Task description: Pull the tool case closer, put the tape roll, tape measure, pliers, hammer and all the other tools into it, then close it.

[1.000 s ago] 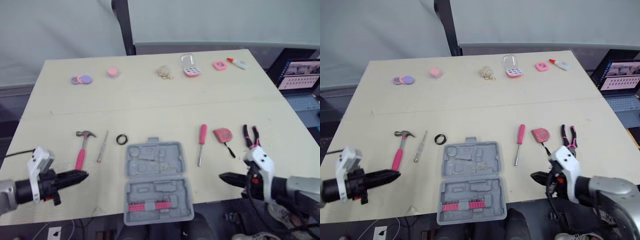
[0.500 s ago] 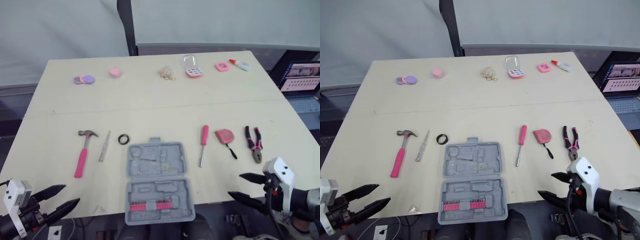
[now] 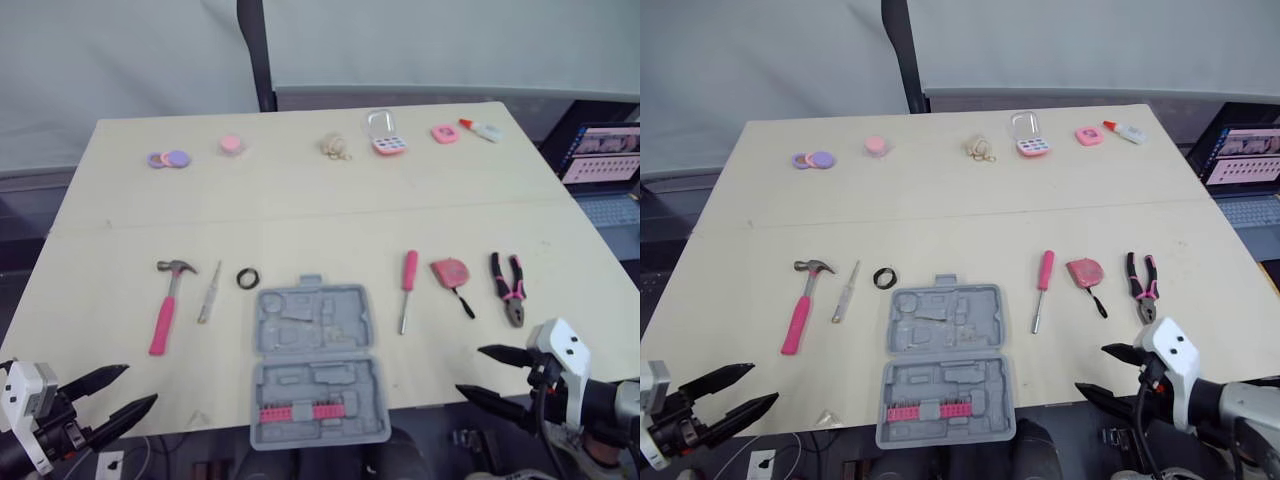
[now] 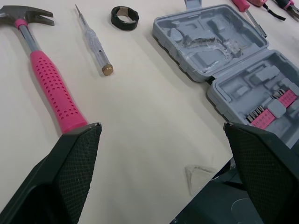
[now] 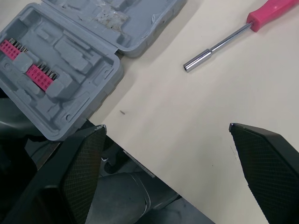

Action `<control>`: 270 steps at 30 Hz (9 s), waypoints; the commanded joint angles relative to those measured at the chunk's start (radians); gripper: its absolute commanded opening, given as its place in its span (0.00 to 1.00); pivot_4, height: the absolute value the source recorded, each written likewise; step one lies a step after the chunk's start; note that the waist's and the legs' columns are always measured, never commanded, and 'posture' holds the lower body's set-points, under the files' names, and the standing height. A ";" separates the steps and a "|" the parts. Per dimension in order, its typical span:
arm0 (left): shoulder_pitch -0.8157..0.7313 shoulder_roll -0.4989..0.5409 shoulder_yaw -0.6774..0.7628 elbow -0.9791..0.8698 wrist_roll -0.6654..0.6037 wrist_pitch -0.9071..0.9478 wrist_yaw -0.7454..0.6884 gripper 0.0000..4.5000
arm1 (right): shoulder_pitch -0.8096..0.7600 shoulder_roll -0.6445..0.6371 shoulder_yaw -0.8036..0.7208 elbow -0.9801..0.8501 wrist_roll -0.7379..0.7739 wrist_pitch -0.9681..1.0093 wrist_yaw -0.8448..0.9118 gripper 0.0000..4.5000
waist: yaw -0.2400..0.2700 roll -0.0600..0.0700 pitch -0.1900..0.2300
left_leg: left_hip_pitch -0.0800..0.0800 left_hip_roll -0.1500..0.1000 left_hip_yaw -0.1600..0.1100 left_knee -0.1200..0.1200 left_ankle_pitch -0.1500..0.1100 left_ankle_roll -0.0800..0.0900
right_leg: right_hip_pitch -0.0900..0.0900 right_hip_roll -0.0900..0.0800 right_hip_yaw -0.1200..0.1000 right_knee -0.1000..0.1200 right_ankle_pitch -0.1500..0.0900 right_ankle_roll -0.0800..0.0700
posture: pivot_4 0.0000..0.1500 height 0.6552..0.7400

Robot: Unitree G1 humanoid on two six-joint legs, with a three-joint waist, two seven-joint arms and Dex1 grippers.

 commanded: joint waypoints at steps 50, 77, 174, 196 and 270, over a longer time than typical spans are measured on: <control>-1.562 0.402 -1.365 0.279 0.982 0.038 -0.516 1.00 | -0.121 -0.051 -0.117 -0.090 0.104 -0.122 -0.034 0.99 | 0.000 -0.001 0.004 | 0.000 0.001 0.018 0.002 -0.001 -0.001 | -0.003 0.008 -0.004 0.005 0.000 -0.001 | 1.00 0.87; -1.687 0.068 -1.424 0.756 1.140 -0.282 -0.412 1.00 | 0.149 0.129 -0.194 -0.168 0.029 -0.275 -0.051 0.99 | 0.019 -0.004 0.005 | -0.001 0.001 0.017 0.009 -0.001 0.000 | -0.002 0.007 -0.004 0.008 0.000 0.000 | 1.00 0.87; -1.609 0.068 -1.444 0.312 0.683 0.739 -0.250 0.01 | 0.154 0.062 -0.286 -0.154 0.090 -0.249 -0.018 1.00 | 0.025 -0.003 0.005 | -0.003 0.000 0.007 0.018 -0.004 0.004 | -0.001 0.006 -0.003 0.010 0.001 0.001 | 1.00 0.87; -1.583 0.033 -1.442 0.411 0.658 0.646 -0.190 0.01 | 0.173 0.060 -0.326 -0.170 0.107 -0.232 -0.026 1.00 | 0.025 -0.003 0.005 | -0.003 0.000 0.008 0.018 -0.004 0.004 | -0.001 0.006 -0.003 0.010 0.001 0.001 | 1.00 0.87; -1.103 -0.145 -0.734 0.841 0.383 -0.544 -0.085 0.31 | 0.135 0.142 -0.210 -0.180 0.046 -0.263 -0.089 1.00 | 0.023 -0.002 0.004 | -0.001 -0.001 0.009 0.017 -0.005 0.003 | 0.000 0.004 -0.003 0.010 0.001 0.002 | 1.00 0.87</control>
